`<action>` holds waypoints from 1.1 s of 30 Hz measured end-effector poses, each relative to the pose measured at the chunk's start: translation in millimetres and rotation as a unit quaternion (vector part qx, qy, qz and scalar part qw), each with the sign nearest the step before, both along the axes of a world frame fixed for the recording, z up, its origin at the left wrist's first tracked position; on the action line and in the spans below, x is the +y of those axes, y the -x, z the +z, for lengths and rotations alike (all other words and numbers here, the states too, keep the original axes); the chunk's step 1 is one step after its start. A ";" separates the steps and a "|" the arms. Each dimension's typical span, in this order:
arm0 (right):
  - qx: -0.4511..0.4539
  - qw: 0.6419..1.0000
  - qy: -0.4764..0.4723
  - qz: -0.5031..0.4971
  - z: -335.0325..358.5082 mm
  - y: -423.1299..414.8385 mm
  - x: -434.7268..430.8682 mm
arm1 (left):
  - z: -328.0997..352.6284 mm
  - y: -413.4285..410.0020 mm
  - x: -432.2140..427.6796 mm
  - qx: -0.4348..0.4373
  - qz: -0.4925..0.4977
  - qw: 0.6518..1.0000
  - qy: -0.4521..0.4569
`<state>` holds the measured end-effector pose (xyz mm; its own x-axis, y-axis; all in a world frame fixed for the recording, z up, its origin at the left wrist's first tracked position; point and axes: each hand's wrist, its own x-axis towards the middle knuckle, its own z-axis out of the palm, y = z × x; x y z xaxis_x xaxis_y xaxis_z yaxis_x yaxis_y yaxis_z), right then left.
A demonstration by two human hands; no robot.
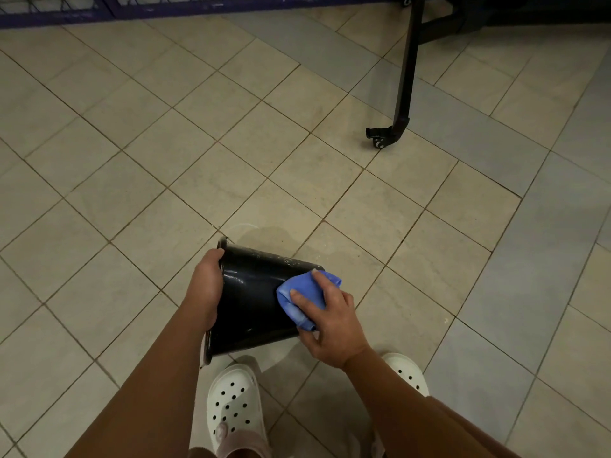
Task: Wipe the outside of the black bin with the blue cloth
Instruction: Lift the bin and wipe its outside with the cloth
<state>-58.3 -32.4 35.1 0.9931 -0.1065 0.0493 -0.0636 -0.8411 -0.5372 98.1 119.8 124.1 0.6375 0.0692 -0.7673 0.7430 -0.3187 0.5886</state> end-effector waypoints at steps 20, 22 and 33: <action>0.032 0.970 -0.133 -0.203 -8.7 1.6 9.3 | 1.1 -11.5 -8.9 -0.027 -0.055 0.998 -0.024; 0.009 0.978 -0.119 -0.174 -6.0 -2.1 18.5 | 2.9 -11.2 -10.1 -0.031 -0.045 0.998 -0.027; 0.109 0.951 -0.148 -0.247 -3.0 -17.1 19.9 | 7.1 3.7 -22.8 -0.154 -0.061 0.985 -0.052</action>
<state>-41.2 -12.5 32.1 0.8013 -0.5398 -0.2579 -0.5493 -0.4932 -0.6746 94.4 96.9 131.2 0.8477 0.0451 -0.5285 0.4859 -0.4657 0.7396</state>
